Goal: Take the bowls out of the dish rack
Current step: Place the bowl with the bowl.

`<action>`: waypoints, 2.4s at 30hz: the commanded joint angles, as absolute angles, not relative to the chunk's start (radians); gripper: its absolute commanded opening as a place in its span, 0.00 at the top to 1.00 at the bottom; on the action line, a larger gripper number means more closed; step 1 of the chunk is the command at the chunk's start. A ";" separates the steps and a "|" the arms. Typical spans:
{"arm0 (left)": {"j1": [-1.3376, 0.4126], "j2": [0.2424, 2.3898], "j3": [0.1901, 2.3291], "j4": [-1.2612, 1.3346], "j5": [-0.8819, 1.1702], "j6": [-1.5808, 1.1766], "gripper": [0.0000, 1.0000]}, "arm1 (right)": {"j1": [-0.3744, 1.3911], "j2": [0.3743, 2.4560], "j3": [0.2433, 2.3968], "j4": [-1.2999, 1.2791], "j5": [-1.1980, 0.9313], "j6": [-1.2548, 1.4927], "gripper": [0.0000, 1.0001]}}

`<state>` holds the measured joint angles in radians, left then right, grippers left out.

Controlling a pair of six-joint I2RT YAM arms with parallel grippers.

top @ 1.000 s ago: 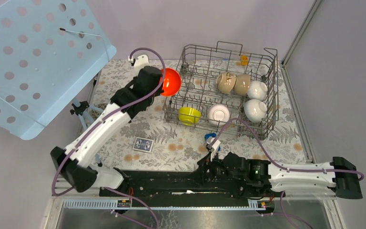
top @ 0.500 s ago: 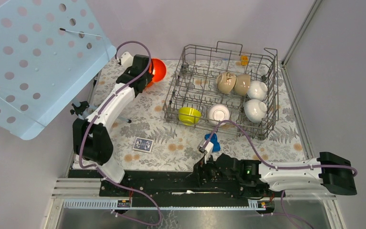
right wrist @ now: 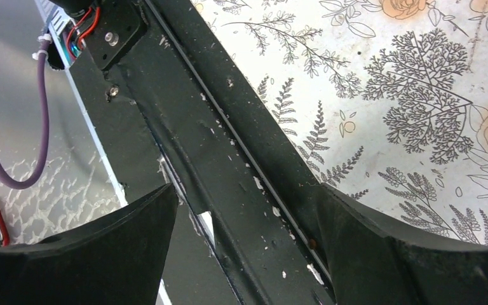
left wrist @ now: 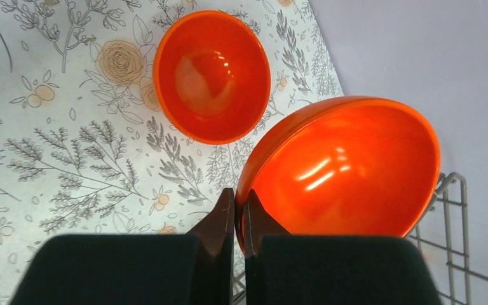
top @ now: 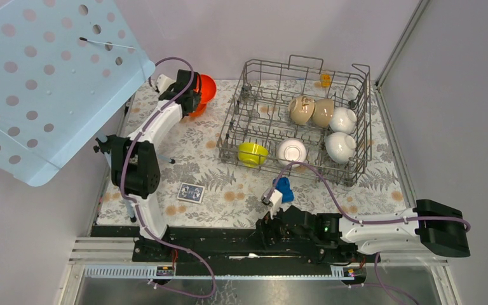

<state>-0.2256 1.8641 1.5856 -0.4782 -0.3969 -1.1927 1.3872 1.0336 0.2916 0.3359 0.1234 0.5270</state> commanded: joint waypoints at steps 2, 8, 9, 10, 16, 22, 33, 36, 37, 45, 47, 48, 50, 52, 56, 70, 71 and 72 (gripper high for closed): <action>-0.190 1.919 1.685 -0.500 -0.374 -1.337 1.00 | 1.388 1.029 0.319 0.329 0.185 0.521 0.14; -0.172 1.973 1.724 -0.524 -0.373 -1.373 1.00 | 1.390 1.057 0.333 0.301 0.199 0.520 0.15; -0.170 1.981 1.733 -0.526 -0.375 -1.373 1.00 | 1.391 1.060 0.335 0.298 0.198 0.519 0.15; -0.169 1.990 1.746 -0.534 -0.376 -1.375 1.00 | 1.391 1.062 0.338 0.296 0.199 0.517 0.15; -0.160 2.055 1.851 -0.620 -0.398 -1.393 1.00 | 1.393 1.078 0.346 0.292 0.202 0.512 0.15; -0.140 2.117 1.938 -0.746 -0.406 -1.433 1.00 | 1.393 1.093 0.344 0.293 0.209 0.520 0.15; -0.106 2.181 2.014 -0.840 -0.368 -1.437 1.00 | 1.396 1.116 0.349 0.290 0.215 0.530 0.15; -0.104 2.190 2.016 -0.840 -0.358 -1.434 1.00 | 1.400 1.122 0.349 0.290 0.218 0.535 0.15; -0.104 2.193 2.018 -0.840 -0.356 -1.432 1.00 | 1.402 1.124 0.348 0.291 0.219 0.539 0.15; -0.100 2.231 2.044 -0.839 -0.322 -1.408 1.00 | 1.413 1.120 0.344 0.287 0.232 0.547 0.15; -0.100 2.239 2.054 -0.839 -0.317 -1.402 1.00 | 1.417 1.118 0.344 0.283 0.235 0.547 0.15; -0.100 2.241 2.054 -0.839 -0.318 -1.401 1.00 | 1.418 1.116 0.343 0.281 0.237 0.548 0.15; -0.099 2.244 2.056 -0.840 -0.320 -1.398 1.00 | 1.420 1.114 0.341 0.279 0.240 0.550 0.15; -0.097 2.247 2.054 -0.839 -0.325 -1.396 1.00 | 1.422 1.112 0.339 0.279 0.242 0.551 0.15; -0.094 2.252 2.059 -0.839 -0.323 -1.391 1.00 | 1.424 1.117 0.341 0.283 0.235 0.547 0.15; -0.088 2.260 2.052 -0.783 -0.261 -1.322 0.85 | 1.437 1.140 0.352 0.278 0.241 0.541 0.15; -0.088 2.259 2.051 -0.784 -0.261 -1.320 0.85 | 1.438 1.140 0.354 0.277 0.241 0.541 0.15; -0.089 2.257 2.049 -0.783 -0.260 -1.319 0.84 | 1.439 1.140 0.355 0.276 0.242 0.541 0.15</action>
